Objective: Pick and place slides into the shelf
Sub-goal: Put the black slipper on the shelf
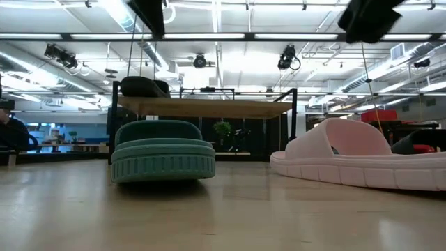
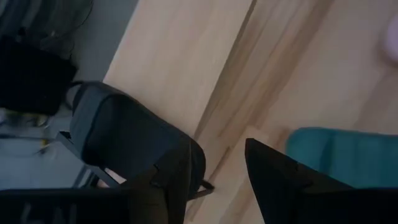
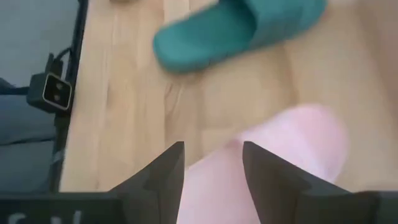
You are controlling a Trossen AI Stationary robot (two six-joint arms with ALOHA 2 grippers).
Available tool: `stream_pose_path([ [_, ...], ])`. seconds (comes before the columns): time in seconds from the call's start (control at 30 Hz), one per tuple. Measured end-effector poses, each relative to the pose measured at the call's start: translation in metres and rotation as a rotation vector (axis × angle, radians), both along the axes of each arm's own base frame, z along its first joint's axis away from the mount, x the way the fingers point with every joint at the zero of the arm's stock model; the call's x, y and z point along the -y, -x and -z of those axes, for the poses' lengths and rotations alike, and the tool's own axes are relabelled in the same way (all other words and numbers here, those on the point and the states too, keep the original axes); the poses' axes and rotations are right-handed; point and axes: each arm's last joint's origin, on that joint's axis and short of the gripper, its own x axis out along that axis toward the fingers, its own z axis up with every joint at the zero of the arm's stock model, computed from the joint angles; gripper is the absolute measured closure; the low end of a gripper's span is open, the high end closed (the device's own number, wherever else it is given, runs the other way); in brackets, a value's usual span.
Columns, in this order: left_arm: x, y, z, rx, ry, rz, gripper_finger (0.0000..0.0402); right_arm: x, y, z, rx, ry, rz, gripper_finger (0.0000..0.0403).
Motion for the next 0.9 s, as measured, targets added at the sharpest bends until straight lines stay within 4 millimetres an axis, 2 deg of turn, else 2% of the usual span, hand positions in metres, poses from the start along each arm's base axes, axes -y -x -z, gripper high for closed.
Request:
stream_pose_path([
  [0.13,0.007,0.017,-0.017,0.085,0.022,0.038,0.0241,-0.005,-0.007,0.014,-0.064,-0.027,0.019,0.0233],
  [0.27,0.012,0.024,-0.024,0.124,0.033,0.063,0.0243,-0.006,-0.01,0.019,-0.075,-0.015,0.018,0.0233],
  [0.57,0.015,0.024,-0.023,0.121,0.032,0.074,0.0249,0.002,-0.015,0.02,-0.067,-0.008,0.053,0.0233],
  [0.9,0.014,0.024,-0.023,0.118,0.005,0.07,0.025,-0.019,-0.008,0.038,-0.164,-0.012,0.054,0.0205],
])
